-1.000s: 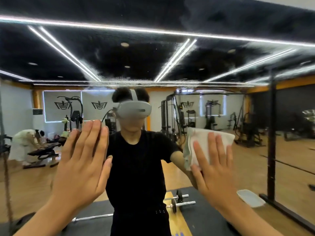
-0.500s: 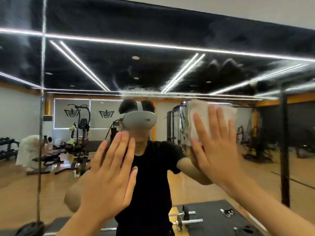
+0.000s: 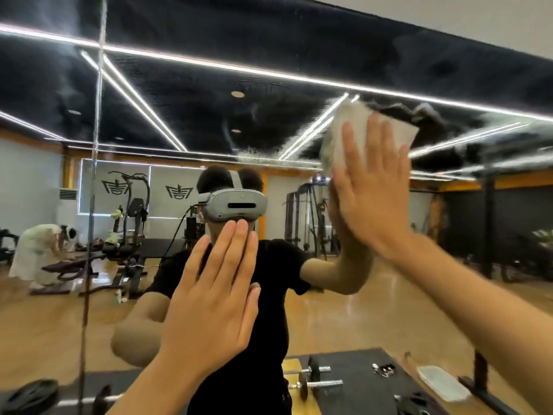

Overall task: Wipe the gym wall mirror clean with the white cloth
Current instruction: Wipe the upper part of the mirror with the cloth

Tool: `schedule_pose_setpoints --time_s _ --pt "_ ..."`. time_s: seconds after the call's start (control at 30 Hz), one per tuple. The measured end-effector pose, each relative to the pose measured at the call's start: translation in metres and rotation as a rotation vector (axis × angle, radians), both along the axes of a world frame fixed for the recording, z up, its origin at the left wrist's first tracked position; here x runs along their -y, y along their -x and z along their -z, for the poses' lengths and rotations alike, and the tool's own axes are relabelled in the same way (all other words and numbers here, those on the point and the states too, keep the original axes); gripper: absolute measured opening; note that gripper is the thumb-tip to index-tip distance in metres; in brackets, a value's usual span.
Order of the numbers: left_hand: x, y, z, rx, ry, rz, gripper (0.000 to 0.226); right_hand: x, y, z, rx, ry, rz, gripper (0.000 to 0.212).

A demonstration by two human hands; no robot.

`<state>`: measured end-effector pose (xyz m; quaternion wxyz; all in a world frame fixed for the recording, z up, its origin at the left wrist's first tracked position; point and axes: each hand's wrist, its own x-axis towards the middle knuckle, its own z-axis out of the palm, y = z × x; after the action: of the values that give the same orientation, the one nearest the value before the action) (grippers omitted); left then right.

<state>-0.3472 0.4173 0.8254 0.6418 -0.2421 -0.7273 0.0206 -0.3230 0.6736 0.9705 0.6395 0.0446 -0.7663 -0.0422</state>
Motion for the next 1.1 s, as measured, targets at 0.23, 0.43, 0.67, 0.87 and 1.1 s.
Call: schedule_pose_setpoints --time_s 0.23,0.43,0.67,0.87,1.1 --pt "0.001 0.002 0.001 -0.003 -0.002 0.011 0.07 -0.047 -0.02 0.118 0.213 -0.556 0.052 0.063" --pt "-0.001 0.004 0.001 -0.009 0.008 0.001 0.073 -0.037 -0.014 -0.014 0.053 0.018 0.054 0.068" --pt "0.002 0.003 0.0 -0.018 0.013 -0.002 0.07 0.083 0.008 0.019 0.067 -0.397 -0.022 0.064" --pt "0.001 0.004 0.001 -0.019 0.007 0.005 0.071 -0.05 -0.018 0.041 0.161 -0.544 0.035 0.063" --pt "-0.002 0.005 0.002 -0.013 0.01 -0.011 0.073 -0.083 -0.017 -0.028 0.044 0.226 0.116 0.064"
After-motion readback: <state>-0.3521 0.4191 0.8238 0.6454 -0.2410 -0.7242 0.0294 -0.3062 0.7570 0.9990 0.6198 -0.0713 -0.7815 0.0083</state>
